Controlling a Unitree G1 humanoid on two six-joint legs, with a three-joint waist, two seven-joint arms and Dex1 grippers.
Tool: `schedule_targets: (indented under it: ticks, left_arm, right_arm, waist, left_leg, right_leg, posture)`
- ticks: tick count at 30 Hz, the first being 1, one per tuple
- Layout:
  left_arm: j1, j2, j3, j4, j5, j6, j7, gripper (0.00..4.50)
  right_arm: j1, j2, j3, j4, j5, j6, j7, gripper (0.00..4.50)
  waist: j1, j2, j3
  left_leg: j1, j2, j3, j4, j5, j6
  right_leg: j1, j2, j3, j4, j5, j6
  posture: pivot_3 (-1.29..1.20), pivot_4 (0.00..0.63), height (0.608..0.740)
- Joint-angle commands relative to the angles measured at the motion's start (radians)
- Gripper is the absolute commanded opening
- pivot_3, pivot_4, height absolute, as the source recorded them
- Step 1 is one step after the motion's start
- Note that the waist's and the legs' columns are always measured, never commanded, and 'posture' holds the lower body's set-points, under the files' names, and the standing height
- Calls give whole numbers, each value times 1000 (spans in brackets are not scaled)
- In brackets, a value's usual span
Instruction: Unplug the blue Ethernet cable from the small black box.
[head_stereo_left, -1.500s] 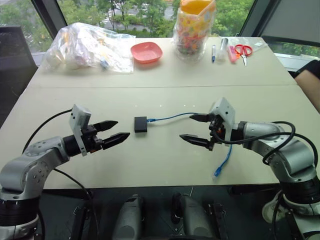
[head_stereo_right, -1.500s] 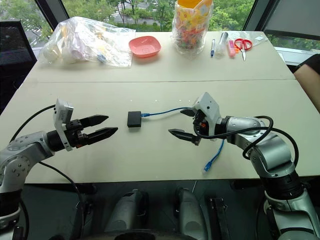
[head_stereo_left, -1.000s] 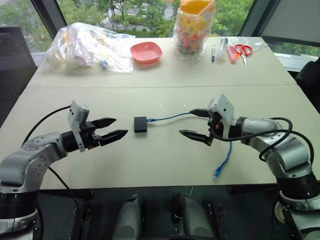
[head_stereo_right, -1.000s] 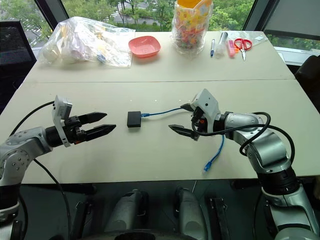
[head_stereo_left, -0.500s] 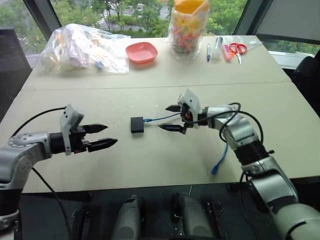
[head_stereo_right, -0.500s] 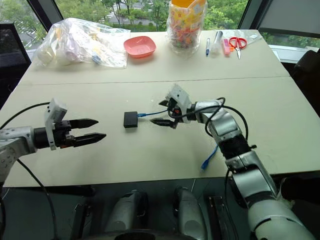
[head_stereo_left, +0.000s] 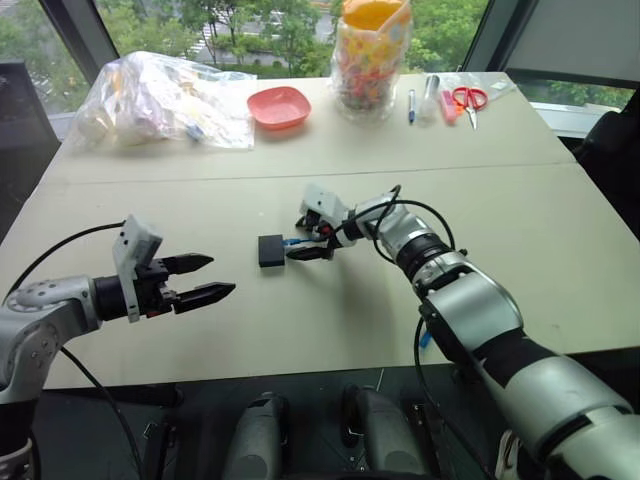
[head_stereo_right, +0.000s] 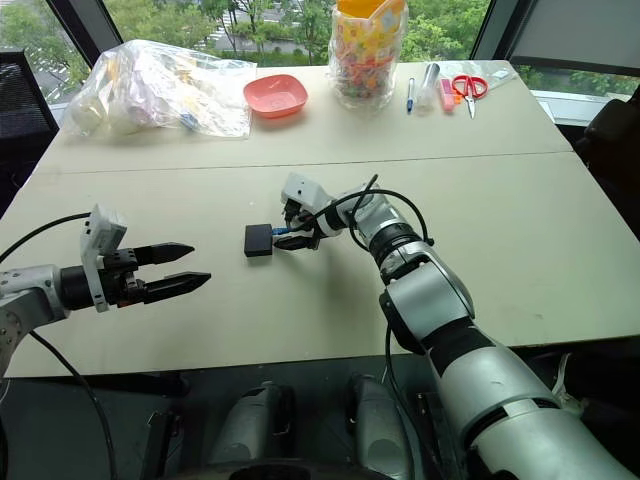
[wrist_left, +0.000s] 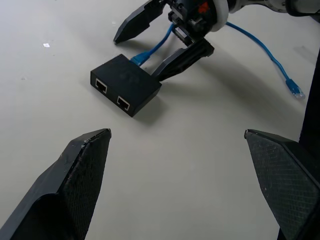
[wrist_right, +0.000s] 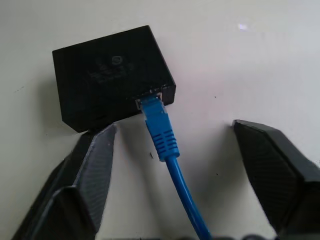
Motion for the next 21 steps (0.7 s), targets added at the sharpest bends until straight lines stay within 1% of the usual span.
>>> schedule_targets:
  ticks: [1, 2, 3, 5, 6, 10, 12, 14, 15, 18, 21]
  left_arm:
    - [14, 4, 53, -30, -12, -8, 17, 4500]
    - [16, 4, 54, -30, -10, -10, 18, 4500]
    - [17, 4, 54, -29, -8, -13, 17, 4500]
    - [4, 6, 42, -9, 3, -24, 11, 4500]
    - [-14, 6, 30, 11, 12, -34, 5, 4500]
    - [-131, -16, -19, 158, 47, -81, -26, 4500]
    - [-253, -50, -62, 323, 75, -111, -61, 4500]
    - [-390, -87, -113, 498, 100, -136, -131, 4500]
    - [-463, -105, -139, 589, 114, -147, -181, 4500]
    - [-685, -176, -205, 885, 185, -206, -297, 4500]
    - [-844, -229, -228, 1123, 250, -276, -364, 4500]
  right_arm:
    - [8, 19, 14, 36, -66, -9, 14, 2162]
    - [8, 17, 9, 36, -70, -12, 17, 1640]
    - [9, 15, 6, 36, -75, -16, 20, 1209]
    - [10, 5, 8, 30, -93, -38, 7, 165]
    - [9, -5, 16, 23, -112, -68, -22, 68]
    - [-4, -53, 29, -26, -175, -230, -186, 68]
    - [3, -104, 31, -106, -207, -356, -270, 68]
    - [32, -156, 23, -230, -226, -470, -340, 68]
    - [56, -177, 16, -306, -221, -497, -344, 68]
    - [130, -236, -1, -526, -215, -520, -360, 68]
    - [172, -263, -9, -650, -221, -476, -370, 68]
  waist:
    - [-1, 0, 0]
    - [-1, 0, 0]
    - [0, 0, 0]
    - [1, 0, 0]
    - [1, 0, 0]
    - [10, 0, 0]
    - [13, 1, 0]
    - [23, 0, 0]
    - [22, -1, 0]
    - [18, -1, 0]
    - [5, -2, 0]
  left_leg:
    - [1, 0, 0, 0, 0, 0]
    - [2, 0, 1, 0, 0, 0]
    - [2, 0, 1, 0, 0, 0]
    - [3, 1, 1, 0, 0, -1]
    - [3, 1, 1, 0, 1, -1]
    - [4, 1, 0, 1, 3, -4]
    - [3, 0, 0, 2, 3, -5]
    - [0, -1, 0, 3, 4, -5]
    - [-1, -3, 0, 3, 4, -5]
    - [-2, -6, 2, 3, 4, -3]
    - [-2, -6, 3, 2, 3, -3]
  right_leg:
    - [0, 0, 0, 2, 0, 0]
    - [0, 0, 0, 3, 0, 0]
    - [-1, 0, 1, 5, 0, 0]
    - [-1, 0, 0, 6, -1, -1]
    - [-1, 0, 0, 7, -1, -1]
    - [0, 0, 0, 7, -1, -2]
    - [0, -1, 0, 7, 0, -3]
    - [-1, -1, 0, 7, 0, -2]
    - [-1, -1, 0, 7, 0, -2]
    - [-2, -1, 1, 7, 1, 4]
    - [-2, -1, 0, 8, -1, 6]
  posture:
    - [0, 150, 740]
    - [0, 150, 740]
    - [0, 150, 740]
    - [0, 150, 740]
    - [0, 150, 740]
    - [0, 150, 740]
    - [0, 150, 740]
    - [0, 150, 740]
    - [0, 150, 740]
    - [0, 150, 740]
    - [0, 150, 740]
